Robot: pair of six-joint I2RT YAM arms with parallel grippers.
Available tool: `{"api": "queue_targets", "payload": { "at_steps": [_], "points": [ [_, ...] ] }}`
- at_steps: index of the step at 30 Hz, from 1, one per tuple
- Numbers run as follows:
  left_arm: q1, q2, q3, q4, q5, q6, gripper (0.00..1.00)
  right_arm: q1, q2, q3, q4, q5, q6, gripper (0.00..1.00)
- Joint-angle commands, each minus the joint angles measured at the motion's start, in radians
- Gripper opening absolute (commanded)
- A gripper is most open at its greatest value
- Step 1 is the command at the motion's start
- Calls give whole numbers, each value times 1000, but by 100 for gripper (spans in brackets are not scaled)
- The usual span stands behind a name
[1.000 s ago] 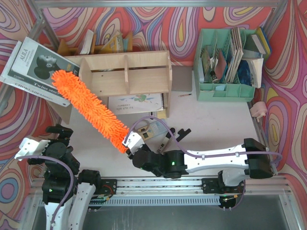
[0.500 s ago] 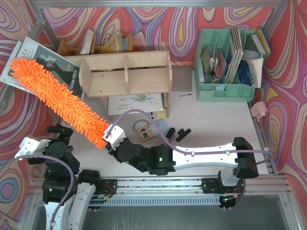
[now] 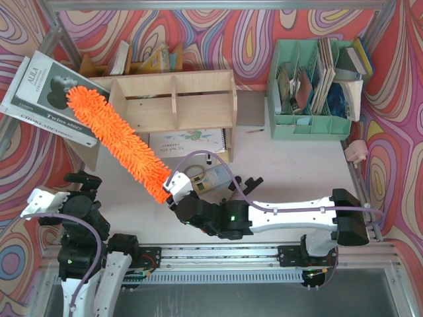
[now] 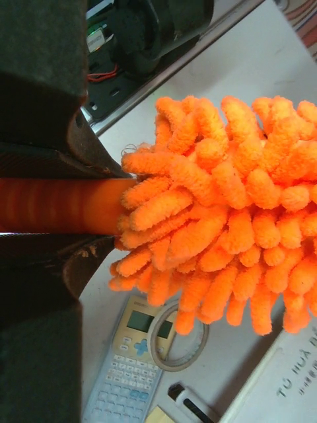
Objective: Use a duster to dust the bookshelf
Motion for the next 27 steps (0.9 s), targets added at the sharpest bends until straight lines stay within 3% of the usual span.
{"api": "queue_targets", "payload": {
  "at_steps": [1, 12, 20, 27],
  "points": [
    [-3, 6, 2, 9, 13, 10, 98, 3, -61, 89, -18, 43, -23, 0],
    [-4, 2, -1, 14, 22, 15, 99, -58, 52, 459, -302, 151, -98, 0],
    [-5, 4, -1, 17, 27, 16, 98, -94, 177, 618, -454, 138, -32, 0],
    [-5, 2, -2, 19, 28, 16, 98, -121, 238, 661, -533, 138, 33, 0]
  ]
}}
